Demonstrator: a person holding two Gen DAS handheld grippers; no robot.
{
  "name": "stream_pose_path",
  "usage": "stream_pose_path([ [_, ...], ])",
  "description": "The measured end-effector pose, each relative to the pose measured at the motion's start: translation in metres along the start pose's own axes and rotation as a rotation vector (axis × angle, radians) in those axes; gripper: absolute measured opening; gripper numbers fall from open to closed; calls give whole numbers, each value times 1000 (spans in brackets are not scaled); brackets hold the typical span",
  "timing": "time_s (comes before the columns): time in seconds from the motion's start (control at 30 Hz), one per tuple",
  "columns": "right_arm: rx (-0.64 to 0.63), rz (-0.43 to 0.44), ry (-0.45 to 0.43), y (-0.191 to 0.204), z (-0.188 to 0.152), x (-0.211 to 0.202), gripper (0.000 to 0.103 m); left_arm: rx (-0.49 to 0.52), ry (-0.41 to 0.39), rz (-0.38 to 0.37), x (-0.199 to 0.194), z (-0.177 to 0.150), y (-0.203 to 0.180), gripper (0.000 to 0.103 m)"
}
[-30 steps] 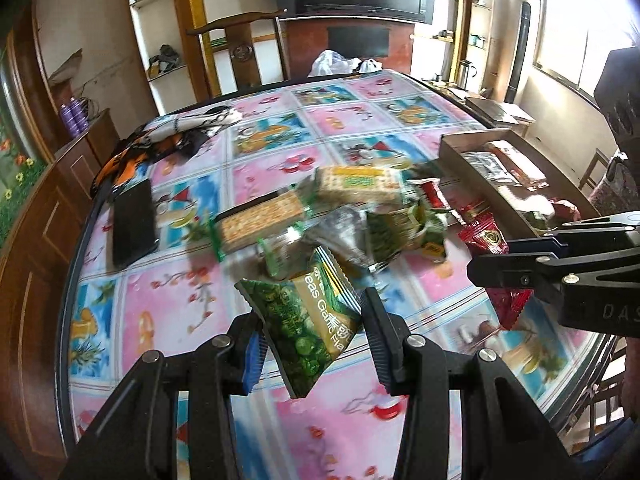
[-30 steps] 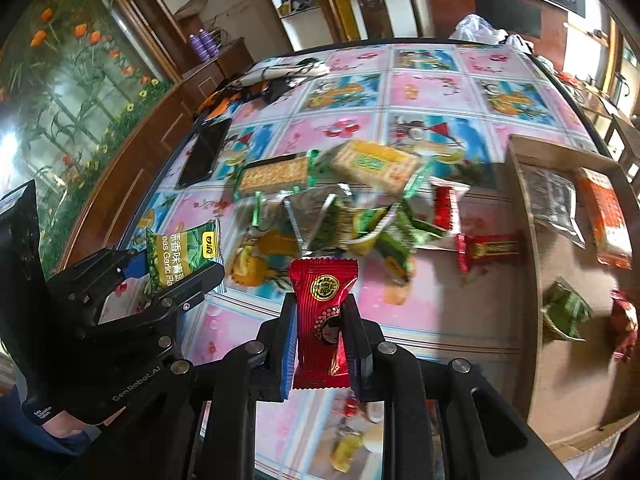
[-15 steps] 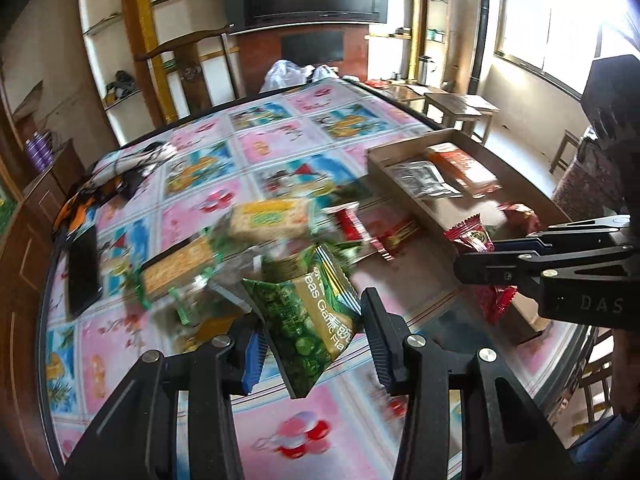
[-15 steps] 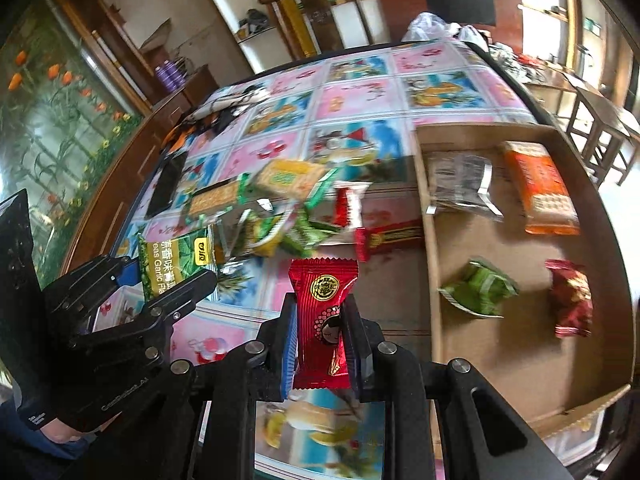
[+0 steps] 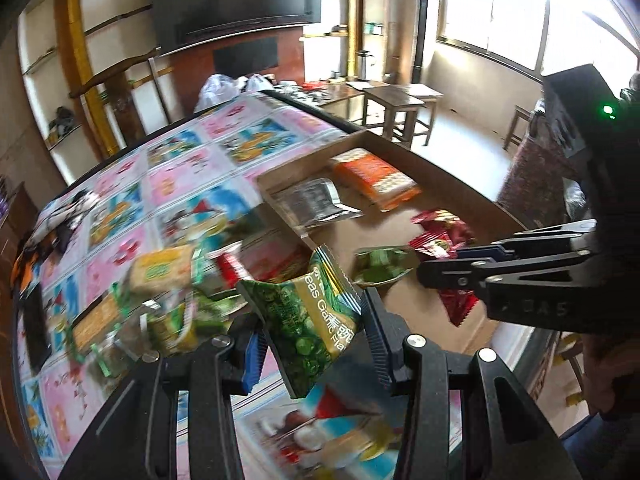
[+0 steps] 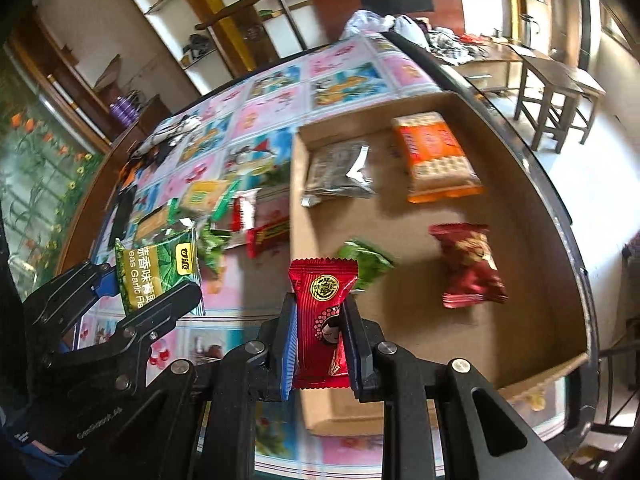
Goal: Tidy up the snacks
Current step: 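Carry the green peas bag and red packet over the cardboard box, then open both grippers to drop the packets into the box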
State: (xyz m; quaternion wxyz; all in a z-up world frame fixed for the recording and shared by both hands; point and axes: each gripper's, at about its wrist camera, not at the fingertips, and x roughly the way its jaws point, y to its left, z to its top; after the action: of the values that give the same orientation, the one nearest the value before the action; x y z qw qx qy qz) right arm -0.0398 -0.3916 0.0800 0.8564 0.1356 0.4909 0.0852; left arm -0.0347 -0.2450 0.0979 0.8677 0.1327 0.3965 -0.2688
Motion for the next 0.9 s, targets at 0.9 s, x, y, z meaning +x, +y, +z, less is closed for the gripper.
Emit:
stream_pose_path([
  [0.9,96,-77,77,-79,-1,8,22,86,125,-171,78,8,-77,43],
])
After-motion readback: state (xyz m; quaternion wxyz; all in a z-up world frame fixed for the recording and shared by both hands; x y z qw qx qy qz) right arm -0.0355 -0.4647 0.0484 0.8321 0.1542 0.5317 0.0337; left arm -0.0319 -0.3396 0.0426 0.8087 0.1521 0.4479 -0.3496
